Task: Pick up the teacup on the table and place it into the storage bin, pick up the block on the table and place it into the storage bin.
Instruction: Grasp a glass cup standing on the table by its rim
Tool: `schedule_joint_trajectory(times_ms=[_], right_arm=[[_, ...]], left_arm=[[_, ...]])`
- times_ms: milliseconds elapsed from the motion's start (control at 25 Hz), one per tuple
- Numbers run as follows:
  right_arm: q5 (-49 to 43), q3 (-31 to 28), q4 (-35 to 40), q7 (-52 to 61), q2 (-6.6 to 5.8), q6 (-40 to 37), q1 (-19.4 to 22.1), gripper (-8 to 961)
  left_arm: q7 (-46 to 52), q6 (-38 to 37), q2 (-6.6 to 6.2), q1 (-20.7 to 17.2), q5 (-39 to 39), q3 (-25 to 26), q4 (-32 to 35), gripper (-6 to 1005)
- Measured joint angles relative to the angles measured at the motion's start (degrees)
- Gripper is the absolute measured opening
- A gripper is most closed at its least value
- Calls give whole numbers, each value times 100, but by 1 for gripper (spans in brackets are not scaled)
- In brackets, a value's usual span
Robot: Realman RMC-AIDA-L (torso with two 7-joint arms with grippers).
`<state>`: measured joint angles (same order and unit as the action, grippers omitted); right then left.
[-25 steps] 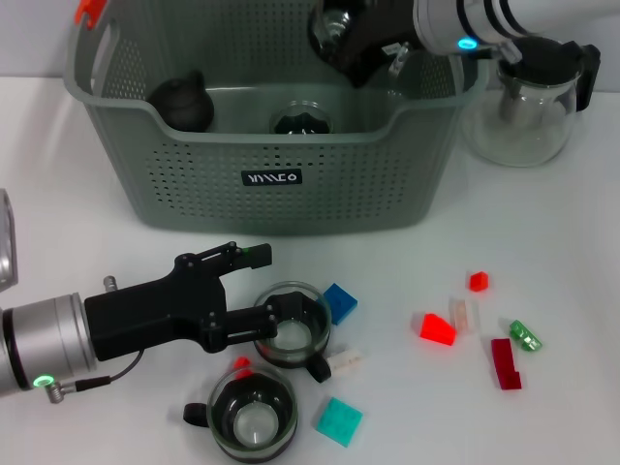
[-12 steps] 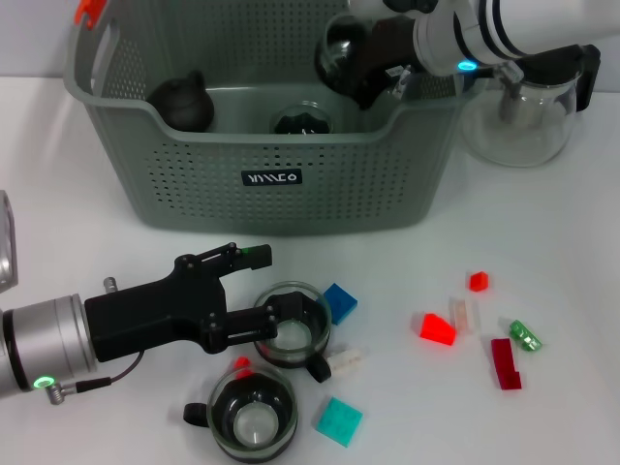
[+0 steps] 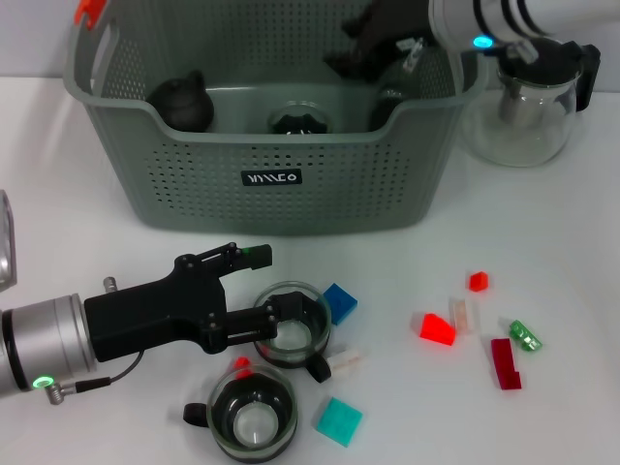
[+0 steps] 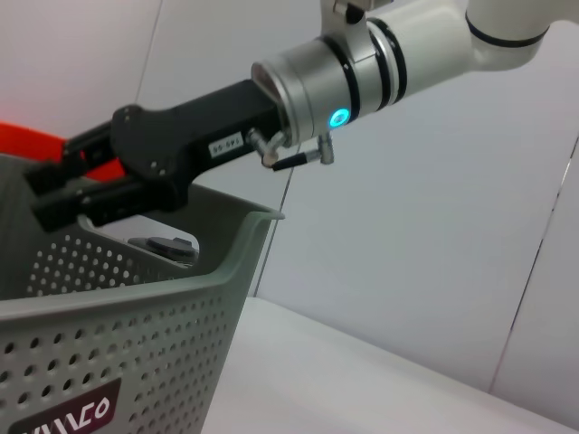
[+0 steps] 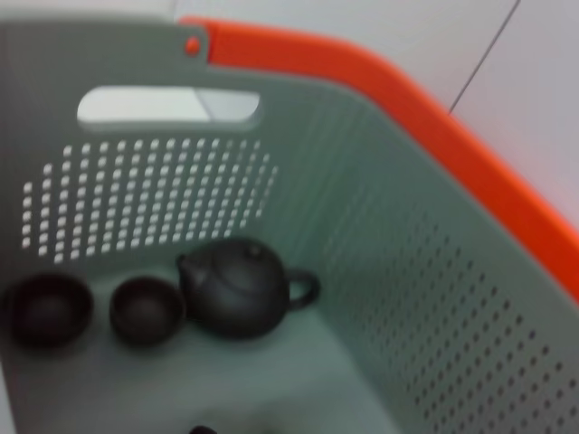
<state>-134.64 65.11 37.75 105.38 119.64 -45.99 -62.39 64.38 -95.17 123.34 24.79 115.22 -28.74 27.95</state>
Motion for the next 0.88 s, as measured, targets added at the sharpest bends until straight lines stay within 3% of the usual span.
schedule_joint_trajectory(times_ms=[160,240,360,480,680,880], right_arm=[[70,-33,773,132,27,-346,292,355],[297,-41,1287,146,31,-629,527,443],[944,-55,2035,26,7,-1196,928,574],[1914,-151,2559,-230,-88,-2049,1334,644],[3183,-661,2508,-691,-262,-3914,1772,714],[3395,-928,2281,-928,-243,-5030,2162,715]], left_arm=[[80,-23,-7,1,0,0,13,811],[115,-31,-11,0,0,0,21,811],[130,-104,-28,0,2,0,38,811],[130,-249,-72,0,24,0,71,811],[130,-658,-142,-81,81,-52,331,811],[205,-1197,-200,-124,525,-86,968,811]])
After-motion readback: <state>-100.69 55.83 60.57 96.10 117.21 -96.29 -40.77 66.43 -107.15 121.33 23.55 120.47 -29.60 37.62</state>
